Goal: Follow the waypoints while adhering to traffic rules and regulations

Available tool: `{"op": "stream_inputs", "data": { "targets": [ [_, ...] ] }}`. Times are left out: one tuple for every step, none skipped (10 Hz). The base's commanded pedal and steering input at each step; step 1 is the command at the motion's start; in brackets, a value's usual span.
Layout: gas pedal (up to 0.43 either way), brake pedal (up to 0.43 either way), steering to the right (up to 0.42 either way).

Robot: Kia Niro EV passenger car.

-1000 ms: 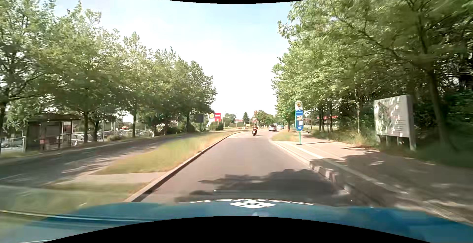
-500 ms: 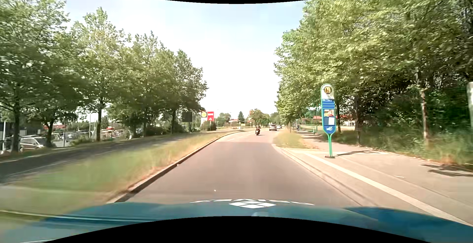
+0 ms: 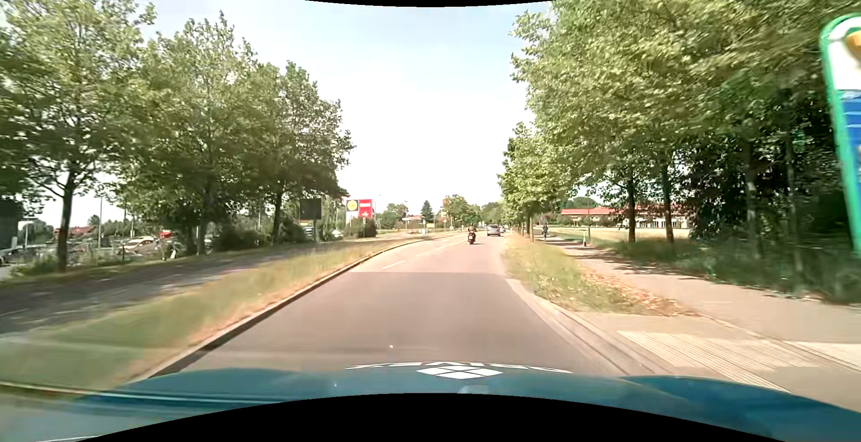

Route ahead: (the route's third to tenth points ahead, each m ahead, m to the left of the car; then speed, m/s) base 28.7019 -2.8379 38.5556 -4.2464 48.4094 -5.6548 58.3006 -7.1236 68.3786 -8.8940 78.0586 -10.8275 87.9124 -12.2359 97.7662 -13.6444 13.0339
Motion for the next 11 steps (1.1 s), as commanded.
{"op": "stream_inputs", "data": {
  "targets": [
    [0.059,0.000,0.021],
    [0.020,0.000,0.021],
    [0.008,0.000,0.022],
    [0.008,0.000,0.023],
    [0.008,0.000,0.023],
    [0.008,0.000,0.023],
    [0.020,0.000,0.023],
    [0.020,0.000,0.023],
    [0.028,0.000,0.023],
    [0.028,0.000,0.023],
    [0.039,0.000,0.023]
  ]
}}
